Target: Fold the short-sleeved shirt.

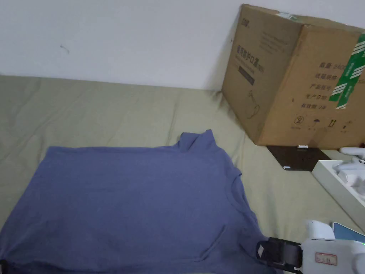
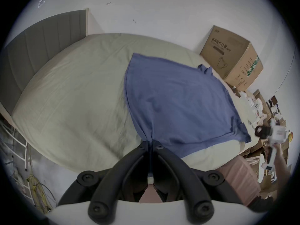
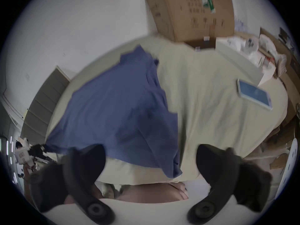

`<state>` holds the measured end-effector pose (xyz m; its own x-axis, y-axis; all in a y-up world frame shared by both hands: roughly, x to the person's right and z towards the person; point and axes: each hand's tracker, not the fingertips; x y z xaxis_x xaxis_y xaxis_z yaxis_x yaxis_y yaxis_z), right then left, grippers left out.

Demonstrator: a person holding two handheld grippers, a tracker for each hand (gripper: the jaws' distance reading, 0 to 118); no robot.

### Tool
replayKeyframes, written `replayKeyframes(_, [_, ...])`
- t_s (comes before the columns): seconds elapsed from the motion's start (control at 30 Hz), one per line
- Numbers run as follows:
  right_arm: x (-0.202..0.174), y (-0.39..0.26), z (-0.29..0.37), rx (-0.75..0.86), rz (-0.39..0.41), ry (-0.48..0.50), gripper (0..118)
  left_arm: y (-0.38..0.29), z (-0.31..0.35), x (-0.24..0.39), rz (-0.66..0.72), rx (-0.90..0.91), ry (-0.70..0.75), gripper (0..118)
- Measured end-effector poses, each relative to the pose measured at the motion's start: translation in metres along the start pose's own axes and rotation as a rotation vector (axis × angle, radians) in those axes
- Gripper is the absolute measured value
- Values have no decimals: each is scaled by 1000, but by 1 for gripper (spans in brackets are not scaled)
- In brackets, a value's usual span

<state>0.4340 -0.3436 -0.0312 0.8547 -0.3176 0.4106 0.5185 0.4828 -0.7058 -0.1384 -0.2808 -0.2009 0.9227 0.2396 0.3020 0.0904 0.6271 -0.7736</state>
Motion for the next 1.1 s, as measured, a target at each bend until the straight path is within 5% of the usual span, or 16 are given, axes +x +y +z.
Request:
replayKeyframes(0.2, [4, 2, -46, -150, 66, -175, 106, 12, 10, -1, 51, 29, -20, 4])
replayKeyframes(0.23, [1, -1, -46, -166, 106, -195, 91, 12, 9, -1, 50, 21, -9, 4])
replayKeyframes(0.3, [-5, -7, -40, -145, 154, -183, 35, 12, 7, -5, 39, -11, 27, 4])
replayKeyframes(0.37, [-12, -11, -28, -124, 174, -191, 24, 10, 3, -10, 42, -42, 39, 4])
replayKeyframes(0.4, [-12, -10, -24, -123, 179, -185, 8, 9, 2, -12, 49, -48, 34, 4])
replayKeyframes(0.47, [-6, -10, -11, -98, 151, -93, 7, 9, -1, -23, 71, -74, 10, 4])
replayKeyframes(0.77, [-3, -30, 49, -39, 186, -90, 6, 1, 24, -35, 73, -100, -21, 4])
replayKeyframes(1.1, [-16, 8, 82, -89, 87, -5, 6, 28, 15, -62, 139, -276, -81, 4])
